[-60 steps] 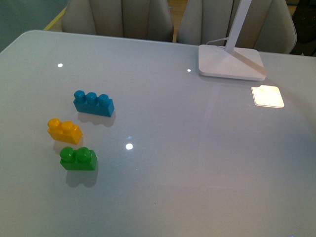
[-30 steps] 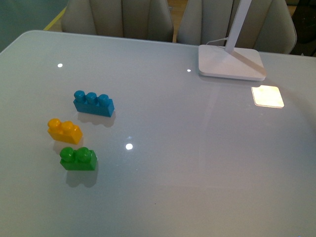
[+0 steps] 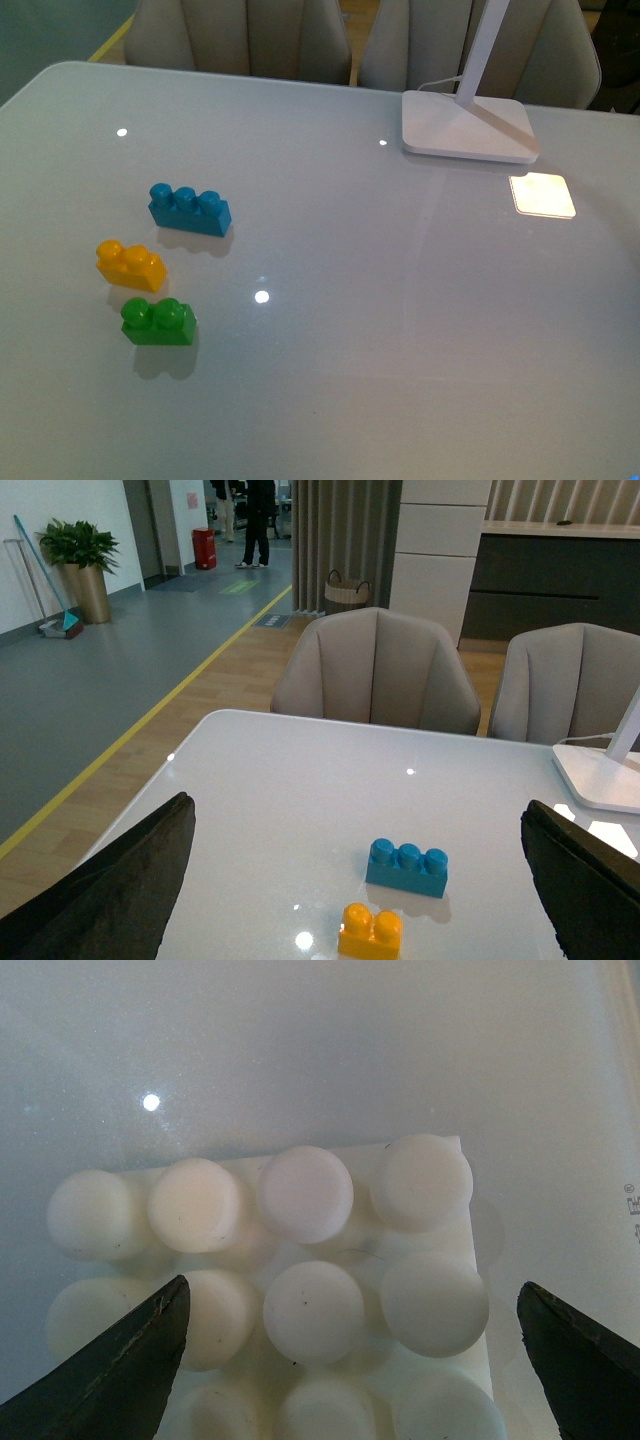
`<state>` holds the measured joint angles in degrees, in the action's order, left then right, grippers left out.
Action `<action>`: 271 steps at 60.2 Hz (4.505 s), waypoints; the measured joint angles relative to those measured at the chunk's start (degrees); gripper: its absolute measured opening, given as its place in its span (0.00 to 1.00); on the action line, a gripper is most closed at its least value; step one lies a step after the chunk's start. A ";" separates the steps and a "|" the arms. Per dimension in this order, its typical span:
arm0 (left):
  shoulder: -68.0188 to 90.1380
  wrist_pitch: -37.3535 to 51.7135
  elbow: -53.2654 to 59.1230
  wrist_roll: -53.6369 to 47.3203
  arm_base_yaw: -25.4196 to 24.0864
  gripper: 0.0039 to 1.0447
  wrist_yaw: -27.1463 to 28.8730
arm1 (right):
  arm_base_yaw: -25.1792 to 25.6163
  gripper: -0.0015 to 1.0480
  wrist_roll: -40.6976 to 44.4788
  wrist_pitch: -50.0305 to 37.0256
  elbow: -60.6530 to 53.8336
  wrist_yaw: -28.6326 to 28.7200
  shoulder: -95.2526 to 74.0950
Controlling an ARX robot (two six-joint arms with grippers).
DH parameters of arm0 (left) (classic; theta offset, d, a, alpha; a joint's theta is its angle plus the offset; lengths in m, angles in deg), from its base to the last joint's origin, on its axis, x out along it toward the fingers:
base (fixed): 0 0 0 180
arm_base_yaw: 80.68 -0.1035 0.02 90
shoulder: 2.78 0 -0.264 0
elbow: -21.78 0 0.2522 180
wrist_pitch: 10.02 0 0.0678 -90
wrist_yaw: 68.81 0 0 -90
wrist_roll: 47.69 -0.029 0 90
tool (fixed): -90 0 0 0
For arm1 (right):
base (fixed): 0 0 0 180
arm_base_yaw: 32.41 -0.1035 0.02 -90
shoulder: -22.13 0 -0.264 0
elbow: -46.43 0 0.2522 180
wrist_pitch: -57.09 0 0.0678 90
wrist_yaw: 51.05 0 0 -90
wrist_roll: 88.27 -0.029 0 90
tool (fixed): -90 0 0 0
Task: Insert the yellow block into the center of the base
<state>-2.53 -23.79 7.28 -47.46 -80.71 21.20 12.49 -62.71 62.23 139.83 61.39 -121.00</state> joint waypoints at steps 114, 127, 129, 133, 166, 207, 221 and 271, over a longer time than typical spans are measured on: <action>0.00 0.00 0.00 0.00 0.00 0.93 0.00 | -25.24 0.92 -17.05 -29.92 -32.22 -19.12 5.09; 0.00 0.00 0.00 0.00 0.00 0.93 0.00 | -30.84 0.92 -20.26 -31.87 -32.50 -20.35 3.63; 0.00 0.00 0.00 0.00 0.00 0.93 0.00 | -31.67 0.92 -20.79 -31.91 -32.50 -20.44 3.54; 0.00 0.00 0.00 -0.02 0.00 0.93 0.00 | -33.51 0.92 -22.03 -32.11 -32.50 -20.81 3.34; 0.00 0.00 0.00 -0.02 0.00 0.93 0.00 | -58.40 0.92 -41.51 -34.49 -32.22 -23.45 1.14; 0.00 0.00 0.00 0.00 0.00 0.93 0.00 | -74.66 0.92 -66.01 -21.75 -17.22 -28.98 -0.83; 0.00 0.00 0.00 -0.02 0.00 0.93 0.00 | -80.52 0.92 -67.08 -16.02 -10.69 -29.29 -2.40; 0.00 0.00 0.00 0.00 0.00 0.93 0.00 | -80.54 0.92 -69.40 -17.29 -10.71 -23.43 -1.29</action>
<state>-2.53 -23.79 7.28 -47.46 -80.71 21.20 -68.05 -132.10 44.94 129.12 37.96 -122.29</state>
